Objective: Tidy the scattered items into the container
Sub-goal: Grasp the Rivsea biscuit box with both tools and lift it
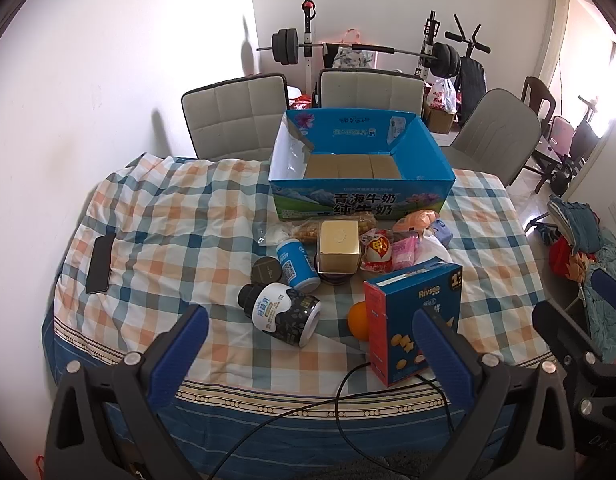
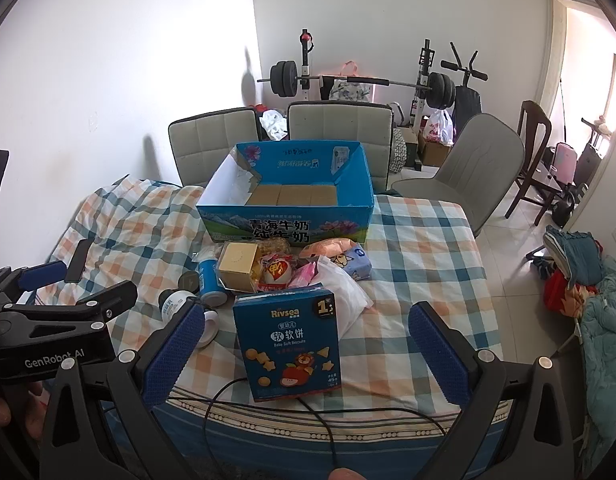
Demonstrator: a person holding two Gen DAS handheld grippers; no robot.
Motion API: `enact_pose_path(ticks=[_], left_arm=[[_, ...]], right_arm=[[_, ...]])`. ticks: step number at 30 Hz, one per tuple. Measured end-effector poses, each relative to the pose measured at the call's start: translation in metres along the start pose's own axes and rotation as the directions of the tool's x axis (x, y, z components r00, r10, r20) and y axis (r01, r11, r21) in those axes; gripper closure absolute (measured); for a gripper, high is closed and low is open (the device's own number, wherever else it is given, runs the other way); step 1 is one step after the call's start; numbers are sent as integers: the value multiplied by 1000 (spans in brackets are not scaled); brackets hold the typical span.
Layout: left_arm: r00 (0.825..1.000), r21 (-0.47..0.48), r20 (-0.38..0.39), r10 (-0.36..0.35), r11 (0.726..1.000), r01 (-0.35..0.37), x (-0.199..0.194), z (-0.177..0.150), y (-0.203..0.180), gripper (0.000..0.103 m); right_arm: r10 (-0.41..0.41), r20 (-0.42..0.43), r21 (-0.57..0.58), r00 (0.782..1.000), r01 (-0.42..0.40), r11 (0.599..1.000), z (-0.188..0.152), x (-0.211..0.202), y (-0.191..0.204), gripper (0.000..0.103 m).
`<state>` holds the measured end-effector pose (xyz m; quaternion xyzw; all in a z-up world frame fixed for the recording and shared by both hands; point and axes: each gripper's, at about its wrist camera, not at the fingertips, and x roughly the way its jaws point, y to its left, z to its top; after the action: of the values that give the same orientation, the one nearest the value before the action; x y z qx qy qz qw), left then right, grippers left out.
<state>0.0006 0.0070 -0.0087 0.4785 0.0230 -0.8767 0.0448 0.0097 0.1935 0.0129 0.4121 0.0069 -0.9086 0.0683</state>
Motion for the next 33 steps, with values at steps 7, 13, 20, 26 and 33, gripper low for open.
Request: enact_pose_path(ticks=[7, 13, 20, 26, 33], left_arm=[[1000, -7, -1, 5, 1000, -5, 0, -1, -1, 0], [999, -59, 27, -17, 998, 19, 12, -7, 4, 0], [969, -211, -165, -183, 966, 147, 106, -42, 7, 1], [908, -415, -217, -359, 876, 248, 168, -67, 3, 8], [863, -447, -137, -486, 808, 384, 207, -65, -14, 6]], right_arm=[[8, -7, -5, 1000, -8, 1000, 1, 2, 2, 0], [89, -13, 4, 996, -89, 996, 7, 13, -7, 0], [287, -316, 84, 904, -275, 958, -12, 129, -67, 0], [534, -325, 171, 780, -507, 845, -48, 201, -99, 0], [688, -314, 231, 654, -651, 723, -61, 255, -92, 15]])
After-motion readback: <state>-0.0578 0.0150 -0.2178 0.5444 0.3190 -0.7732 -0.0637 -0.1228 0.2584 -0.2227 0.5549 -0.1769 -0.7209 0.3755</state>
